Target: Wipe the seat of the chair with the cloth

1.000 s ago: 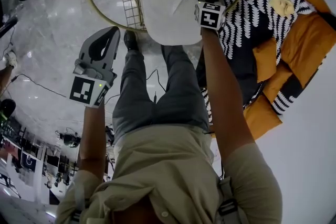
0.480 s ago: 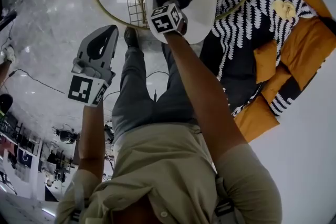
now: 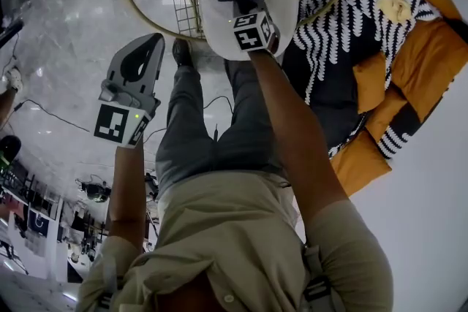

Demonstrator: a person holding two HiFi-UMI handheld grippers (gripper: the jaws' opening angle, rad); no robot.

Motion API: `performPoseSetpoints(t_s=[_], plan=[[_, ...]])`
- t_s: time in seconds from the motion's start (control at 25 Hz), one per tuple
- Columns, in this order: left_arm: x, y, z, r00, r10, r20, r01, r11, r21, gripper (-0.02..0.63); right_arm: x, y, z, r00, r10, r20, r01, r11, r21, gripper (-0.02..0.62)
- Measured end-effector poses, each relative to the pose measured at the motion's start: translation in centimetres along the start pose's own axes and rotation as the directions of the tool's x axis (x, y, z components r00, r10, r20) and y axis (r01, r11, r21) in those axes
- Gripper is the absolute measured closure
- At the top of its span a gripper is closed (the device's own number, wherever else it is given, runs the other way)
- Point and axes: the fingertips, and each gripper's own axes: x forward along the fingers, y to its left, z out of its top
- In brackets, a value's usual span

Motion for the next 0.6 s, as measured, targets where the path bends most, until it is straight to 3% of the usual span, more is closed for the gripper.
performPoseSetpoints(t_s=[0.12, 0.2, 0.4, 0.6], plan=[[0.5, -0.4, 0.2, 1.0, -0.013, 0.006, 0.013, 1.0, 0.008, 0.591, -2.7, -8.3, -2.5, 0.981, -0.191, -0.025, 0.193, 0.977, 0.096, 0.543], [0.7, -0.6, 0.3, 1.0, -0.018, 0.006, 0.018, 1.0, 0.01, 0.591, -4.4, -11.6, -3.3, 0.963, -0.267, -0.029, 0.268, 0.955, 0.128, 0.543], [0.9, -0.9, 0.3, 1.0, -0.025, -0.004, 0.025, 1.0, 0.015, 0.591, -5.2, -12.4, -3.3, 0.956, -0.293, -0.018, 0.293, 0.948, 0.128, 0.543], [0.5, -0.6, 0.2, 1.0, -0.017, 0.002, 0.017, 1.0, 0.018, 0.591, -3.3, -8.7, -2.5, 0.971, -0.24, -0.017, 0.24, 0.96, 0.145, 0.545]])
